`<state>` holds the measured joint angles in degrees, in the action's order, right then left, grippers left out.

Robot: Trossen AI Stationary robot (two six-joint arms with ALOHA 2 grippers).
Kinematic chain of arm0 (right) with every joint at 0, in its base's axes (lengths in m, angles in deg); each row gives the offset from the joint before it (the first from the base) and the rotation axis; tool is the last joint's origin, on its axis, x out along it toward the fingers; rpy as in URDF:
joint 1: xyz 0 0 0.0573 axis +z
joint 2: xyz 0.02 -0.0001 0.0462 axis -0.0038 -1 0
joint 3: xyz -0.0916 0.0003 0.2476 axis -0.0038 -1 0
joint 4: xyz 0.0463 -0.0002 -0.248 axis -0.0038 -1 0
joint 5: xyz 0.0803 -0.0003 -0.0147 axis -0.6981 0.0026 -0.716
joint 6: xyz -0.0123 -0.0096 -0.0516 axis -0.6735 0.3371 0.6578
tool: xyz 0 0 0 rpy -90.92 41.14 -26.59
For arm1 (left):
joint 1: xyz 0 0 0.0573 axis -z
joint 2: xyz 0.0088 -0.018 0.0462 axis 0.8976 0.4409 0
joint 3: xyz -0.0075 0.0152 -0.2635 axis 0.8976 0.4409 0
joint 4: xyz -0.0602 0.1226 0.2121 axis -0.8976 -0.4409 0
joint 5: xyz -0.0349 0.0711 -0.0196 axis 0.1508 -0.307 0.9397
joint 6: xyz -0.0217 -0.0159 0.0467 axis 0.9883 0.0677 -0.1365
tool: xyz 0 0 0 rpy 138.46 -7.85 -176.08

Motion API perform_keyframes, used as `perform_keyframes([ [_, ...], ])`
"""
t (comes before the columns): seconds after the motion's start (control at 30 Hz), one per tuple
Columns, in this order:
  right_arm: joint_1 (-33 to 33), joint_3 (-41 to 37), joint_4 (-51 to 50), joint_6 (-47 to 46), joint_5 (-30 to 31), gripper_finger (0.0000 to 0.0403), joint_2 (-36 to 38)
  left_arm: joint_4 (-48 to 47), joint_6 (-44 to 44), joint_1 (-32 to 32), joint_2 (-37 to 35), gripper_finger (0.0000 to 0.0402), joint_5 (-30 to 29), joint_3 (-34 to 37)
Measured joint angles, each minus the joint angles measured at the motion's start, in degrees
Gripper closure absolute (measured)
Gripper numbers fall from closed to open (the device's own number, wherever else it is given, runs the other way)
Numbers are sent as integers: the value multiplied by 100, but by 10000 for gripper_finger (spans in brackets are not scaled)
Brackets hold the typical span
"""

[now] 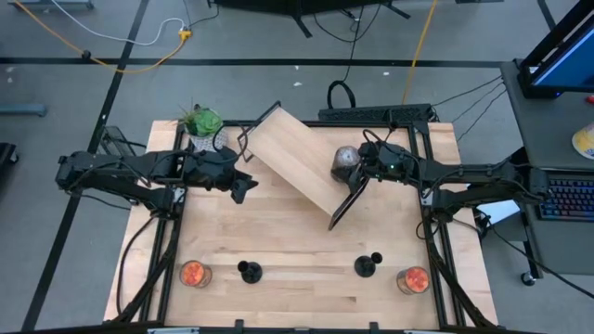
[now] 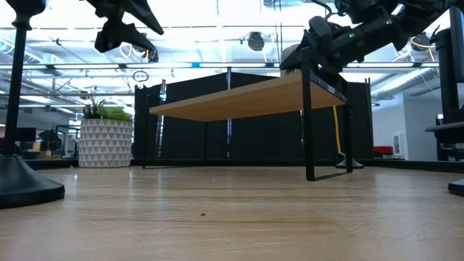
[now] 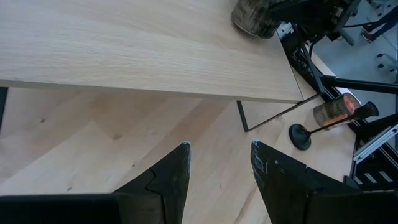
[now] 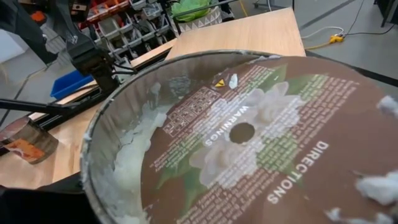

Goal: Pick & Place candle stick holders
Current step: Put the brown scented candle on the shelf

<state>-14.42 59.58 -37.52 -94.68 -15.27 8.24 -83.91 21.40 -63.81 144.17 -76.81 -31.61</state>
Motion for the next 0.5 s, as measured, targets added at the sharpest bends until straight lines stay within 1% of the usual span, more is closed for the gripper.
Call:
perform_keyframes([
  [0.33, 11, 8, -79, -297, -5, 32, 4, -2, -83, 0, 0, 224, 0, 0],
  [0.5, 13, 6, -91, -282, -337, 32, 2, -4, -83, 0, 0, 224, -2, 0],
])
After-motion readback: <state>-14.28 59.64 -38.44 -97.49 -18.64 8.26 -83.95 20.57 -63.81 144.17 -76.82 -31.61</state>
